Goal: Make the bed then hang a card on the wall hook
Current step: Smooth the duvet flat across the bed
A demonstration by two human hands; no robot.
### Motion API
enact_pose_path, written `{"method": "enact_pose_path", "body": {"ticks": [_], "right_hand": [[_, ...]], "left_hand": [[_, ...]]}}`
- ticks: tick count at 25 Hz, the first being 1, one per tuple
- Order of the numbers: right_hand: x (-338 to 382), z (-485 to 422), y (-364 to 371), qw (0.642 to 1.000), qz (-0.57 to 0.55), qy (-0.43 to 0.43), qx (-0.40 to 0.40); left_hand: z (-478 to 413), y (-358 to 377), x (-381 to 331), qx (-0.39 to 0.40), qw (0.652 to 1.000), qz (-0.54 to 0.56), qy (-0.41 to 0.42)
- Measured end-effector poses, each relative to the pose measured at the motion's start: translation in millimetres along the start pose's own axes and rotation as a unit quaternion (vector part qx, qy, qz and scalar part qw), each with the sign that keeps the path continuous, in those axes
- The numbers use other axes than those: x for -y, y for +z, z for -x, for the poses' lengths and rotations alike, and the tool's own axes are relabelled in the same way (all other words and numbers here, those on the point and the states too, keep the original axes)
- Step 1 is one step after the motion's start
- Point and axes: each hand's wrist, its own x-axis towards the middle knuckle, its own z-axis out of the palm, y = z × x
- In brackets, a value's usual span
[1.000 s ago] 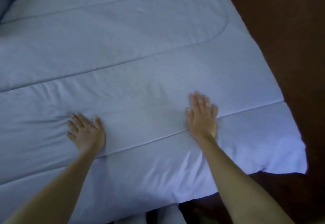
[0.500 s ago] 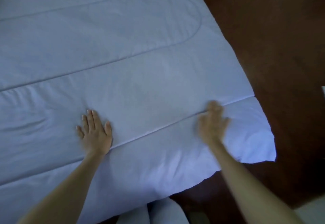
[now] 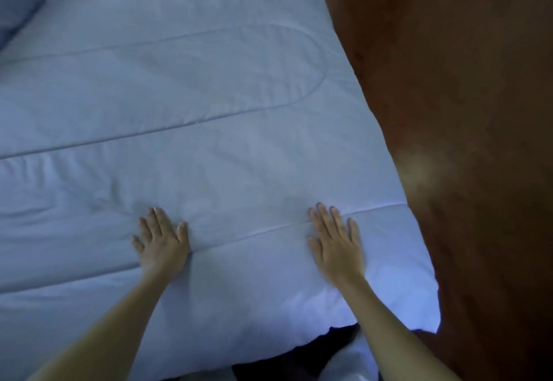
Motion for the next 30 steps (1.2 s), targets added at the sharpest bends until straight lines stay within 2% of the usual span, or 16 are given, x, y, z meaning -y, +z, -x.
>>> {"method": "enact_pose_path", "body": {"ticks": [4, 5, 6, 8, 10, 11, 13, 15, 17, 20, 23, 24, 25, 27, 28, 30], "right_hand": [[-120.9, -15.2, -39.5, 0.996, 0.027, 0.049, 0.073], [-144.4, -21.6, -53.6, 0.989, 0.039, 0.053, 0.130], [-163.8, -29.2, -66.6, 0.981, 0.032, 0.086, 0.173], [-170.1, -50.7, -88.8, 0.978, 0.026, 0.108, 0.176], [-133.2, -65.7, -90.8, 0.992, 0.010, -0.011, 0.127], [-103.5, -65.6, -86.5, 0.986, 0.000, -0.098, 0.136], [-48.0, -54.0, -67.9, 0.948, 0.024, -0.260, 0.182], [-22.3, -44.9, -57.9, 0.916, 0.074, -0.334, 0.211], [-36.3, -51.0, -54.7, 0.920, 0.094, -0.318, 0.208], [-84.3, -93.4, -67.7, 0.953, 0.107, -0.222, 0.177], [-114.0, -146.7, -107.8, 0.959, 0.136, -0.076, 0.237], [-113.7, -159.6, -115.6, 0.964, 0.144, -0.045, 0.220], [-107.9, -166.4, -116.6, 0.972, 0.144, -0.054, 0.178], [-77.8, -160.4, -110.0, 0.966, 0.106, -0.197, 0.132], [-60.5, -145.4, -100.7, 0.935, 0.090, -0.299, 0.169], [-49.6, -110.4, -79.2, 0.845, 0.105, -0.465, 0.243]], "left_hand": [[73.1, 31.0, -79.8, 0.032, 0.999, -0.023, -0.011], [89.2, 37.9, -98.7, 0.048, 0.999, -0.018, -0.012], [105.1, 46.9, -117.7, 0.059, 0.998, -0.015, -0.010], [133.5, 61.9, -148.9, 0.088, 0.996, -0.022, 0.002], [154.5, 71.0, -159.6, 0.108, 0.994, -0.027, 0.018], [162.5, 74.8, -157.0, 0.104, 0.994, -0.021, 0.021], [171.9, 78.7, -146.5, 0.092, 0.995, -0.020, 0.035], [176.9, 76.3, -137.1, 0.095, 0.994, -0.034, 0.047], [180.8, 73.8, -134.1, 0.111, 0.992, -0.024, 0.048], [182.5, 78.4, -139.1, 0.113, 0.993, -0.001, 0.043], [186.7, 82.8, -149.9, 0.112, 0.993, 0.018, 0.011], [187.8, 83.4, -154.8, 0.109, 0.994, 0.020, -0.006], [188.8, 82.8, -159.9, 0.109, 0.994, 0.019, -0.024], [188.4, 80.5, -174.2, 0.097, 0.992, 0.012, -0.074], [189.1, 80.3, -182.7, 0.080, 0.991, 0.014, -0.105], [189.8, 84.5, -207.5, 0.042, 0.984, 0.038, -0.171]]}}
